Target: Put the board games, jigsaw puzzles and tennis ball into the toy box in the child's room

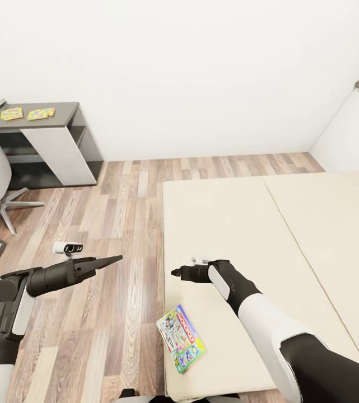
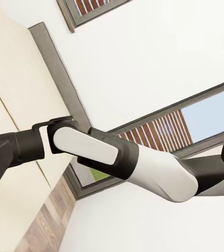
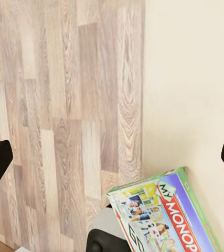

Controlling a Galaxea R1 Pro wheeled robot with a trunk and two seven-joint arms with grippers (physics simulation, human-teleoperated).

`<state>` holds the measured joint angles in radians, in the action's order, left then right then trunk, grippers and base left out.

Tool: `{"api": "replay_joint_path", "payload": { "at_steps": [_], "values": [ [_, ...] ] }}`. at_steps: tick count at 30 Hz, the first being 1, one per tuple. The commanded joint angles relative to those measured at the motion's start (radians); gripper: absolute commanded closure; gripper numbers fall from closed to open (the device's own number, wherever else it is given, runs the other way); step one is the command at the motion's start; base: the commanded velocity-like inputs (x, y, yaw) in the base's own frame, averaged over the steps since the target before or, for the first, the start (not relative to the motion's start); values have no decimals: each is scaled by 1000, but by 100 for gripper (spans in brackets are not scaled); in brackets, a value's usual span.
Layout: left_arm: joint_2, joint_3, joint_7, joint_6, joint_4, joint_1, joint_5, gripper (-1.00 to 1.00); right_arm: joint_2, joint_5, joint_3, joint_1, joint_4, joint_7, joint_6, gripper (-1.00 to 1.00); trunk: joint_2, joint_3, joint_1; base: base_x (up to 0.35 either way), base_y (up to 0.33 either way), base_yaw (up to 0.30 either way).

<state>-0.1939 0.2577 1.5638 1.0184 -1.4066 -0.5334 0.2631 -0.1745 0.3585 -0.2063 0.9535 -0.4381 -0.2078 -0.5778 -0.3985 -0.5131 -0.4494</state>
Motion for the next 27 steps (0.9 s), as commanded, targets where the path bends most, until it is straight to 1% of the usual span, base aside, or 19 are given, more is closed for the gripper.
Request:
{"api": "replay_joint_path", "payload": {
  "at_steps": [1,27],
  "values": [
    [-1,0,4,10,0,0,-1,-100,0,-3,-1,1,-1,-2,-4,-100,-2,0,-1,0,0,0],
    [1,-1,3,10,0,0,-2,-100,0,-4,-1,1,-1,-2,-3,-100,-2,43,-1,0,0,8]
  ]
}}
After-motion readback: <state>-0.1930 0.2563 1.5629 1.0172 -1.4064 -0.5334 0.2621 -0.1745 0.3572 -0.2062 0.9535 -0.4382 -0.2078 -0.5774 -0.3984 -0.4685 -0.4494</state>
